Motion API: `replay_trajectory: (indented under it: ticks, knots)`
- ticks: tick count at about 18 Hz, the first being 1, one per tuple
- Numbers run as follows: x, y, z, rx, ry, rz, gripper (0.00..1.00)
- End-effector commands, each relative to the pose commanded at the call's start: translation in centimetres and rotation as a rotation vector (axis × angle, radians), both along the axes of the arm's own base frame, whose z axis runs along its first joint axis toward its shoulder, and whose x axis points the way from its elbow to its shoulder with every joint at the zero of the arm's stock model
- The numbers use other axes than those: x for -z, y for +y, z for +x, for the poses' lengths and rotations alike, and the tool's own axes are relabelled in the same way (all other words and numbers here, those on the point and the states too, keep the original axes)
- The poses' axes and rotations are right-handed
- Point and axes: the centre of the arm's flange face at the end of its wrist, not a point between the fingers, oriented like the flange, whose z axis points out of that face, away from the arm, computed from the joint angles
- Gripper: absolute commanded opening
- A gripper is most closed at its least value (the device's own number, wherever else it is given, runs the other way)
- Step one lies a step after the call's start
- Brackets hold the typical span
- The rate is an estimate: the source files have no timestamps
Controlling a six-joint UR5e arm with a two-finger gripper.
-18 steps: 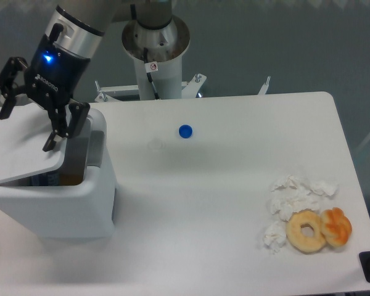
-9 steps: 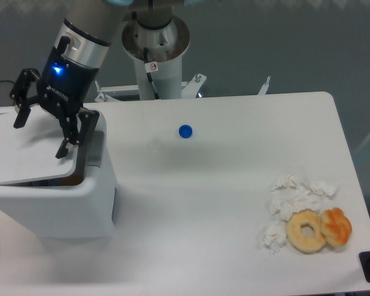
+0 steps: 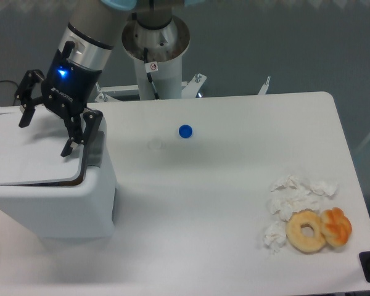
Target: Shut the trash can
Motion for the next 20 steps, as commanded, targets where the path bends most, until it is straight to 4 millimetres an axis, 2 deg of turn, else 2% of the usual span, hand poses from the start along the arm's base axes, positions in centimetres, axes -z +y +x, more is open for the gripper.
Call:
replay_trajectory:
  ticks: [4, 20]
  knots:
    - [0.23, -0.55, -0.17, -0.017, -0.016, -0.013, 1.00]
    - [0.74, -0.37, -0.71, -0.044, -0.039, -0.026, 1.00]
